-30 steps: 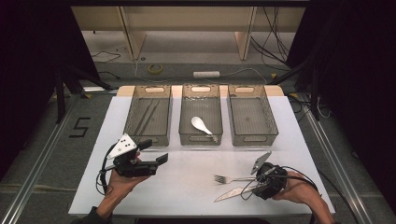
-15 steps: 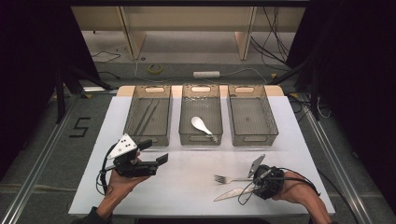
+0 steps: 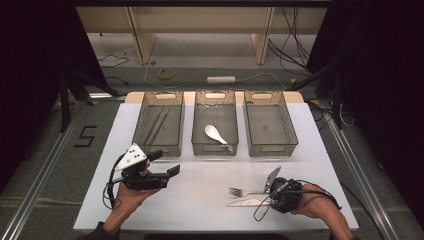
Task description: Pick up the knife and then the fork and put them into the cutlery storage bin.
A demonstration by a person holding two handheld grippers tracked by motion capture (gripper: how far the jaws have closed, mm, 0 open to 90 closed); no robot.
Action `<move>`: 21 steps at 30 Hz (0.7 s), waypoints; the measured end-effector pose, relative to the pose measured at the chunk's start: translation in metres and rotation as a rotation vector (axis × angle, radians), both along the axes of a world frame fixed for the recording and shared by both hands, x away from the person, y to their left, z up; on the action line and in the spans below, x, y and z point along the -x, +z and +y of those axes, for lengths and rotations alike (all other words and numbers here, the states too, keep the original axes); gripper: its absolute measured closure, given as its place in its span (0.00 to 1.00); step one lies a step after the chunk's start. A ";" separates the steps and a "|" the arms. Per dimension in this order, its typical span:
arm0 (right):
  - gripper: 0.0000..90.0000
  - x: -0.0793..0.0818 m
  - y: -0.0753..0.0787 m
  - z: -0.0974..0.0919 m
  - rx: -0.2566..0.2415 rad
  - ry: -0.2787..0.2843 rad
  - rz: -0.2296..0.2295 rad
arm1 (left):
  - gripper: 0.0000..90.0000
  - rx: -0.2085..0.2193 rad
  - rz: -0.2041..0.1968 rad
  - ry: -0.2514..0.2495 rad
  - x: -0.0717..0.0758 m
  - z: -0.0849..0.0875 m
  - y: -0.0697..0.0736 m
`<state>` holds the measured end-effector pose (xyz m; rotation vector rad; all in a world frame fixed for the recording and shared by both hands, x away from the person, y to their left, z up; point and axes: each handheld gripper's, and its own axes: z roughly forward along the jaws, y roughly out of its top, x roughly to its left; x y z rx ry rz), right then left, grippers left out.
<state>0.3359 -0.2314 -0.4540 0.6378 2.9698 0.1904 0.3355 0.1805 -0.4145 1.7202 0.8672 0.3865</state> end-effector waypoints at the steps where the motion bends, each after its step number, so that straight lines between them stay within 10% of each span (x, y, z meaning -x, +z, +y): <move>1: 0.78 0.000 0.000 0.000 0.000 0.003 0.003 | 0.18 -0.001 -0.001 0.000 0.000 0.000 0.000; 21: 0.89 0.004 0.000 0.004 0.023 0.086 -0.001 | 0.18 -0.001 -0.001 0.001 0.000 0.000 0.000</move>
